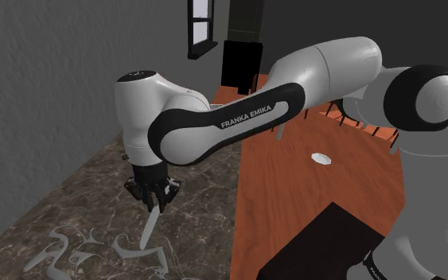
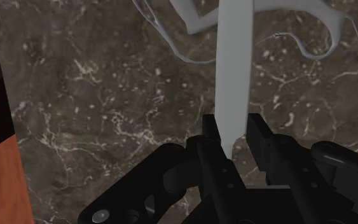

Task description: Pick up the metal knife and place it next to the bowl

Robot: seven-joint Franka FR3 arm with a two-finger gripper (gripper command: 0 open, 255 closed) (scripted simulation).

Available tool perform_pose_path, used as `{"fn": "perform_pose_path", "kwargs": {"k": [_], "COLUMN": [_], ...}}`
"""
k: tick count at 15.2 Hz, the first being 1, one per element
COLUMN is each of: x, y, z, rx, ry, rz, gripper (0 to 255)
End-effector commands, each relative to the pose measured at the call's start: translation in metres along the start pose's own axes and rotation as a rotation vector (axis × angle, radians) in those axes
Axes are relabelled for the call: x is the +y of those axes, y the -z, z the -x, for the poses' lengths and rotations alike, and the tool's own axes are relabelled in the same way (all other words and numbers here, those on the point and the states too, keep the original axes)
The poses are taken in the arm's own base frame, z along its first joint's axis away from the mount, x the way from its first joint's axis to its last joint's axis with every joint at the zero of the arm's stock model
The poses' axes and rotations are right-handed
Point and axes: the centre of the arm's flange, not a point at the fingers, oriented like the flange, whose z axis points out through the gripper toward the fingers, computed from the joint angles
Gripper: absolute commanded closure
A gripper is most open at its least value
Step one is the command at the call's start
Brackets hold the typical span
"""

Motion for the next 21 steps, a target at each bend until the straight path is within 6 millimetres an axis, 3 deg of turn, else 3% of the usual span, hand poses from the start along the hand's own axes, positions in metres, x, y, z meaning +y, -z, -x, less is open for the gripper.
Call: {"fn": "perform_pose_path", "kwargs": {"k": [1,16,21], "x": [0.000,0.001,0.016], "y": [0.011,0.086,0.088], "z": [0.000,0.003,-0.061], "rx": [0.000,0.000,0.000], "ry": [0.000,0.000,0.000], "rz": [0.001,0.001,0.001], "gripper": [255,255,255]}}
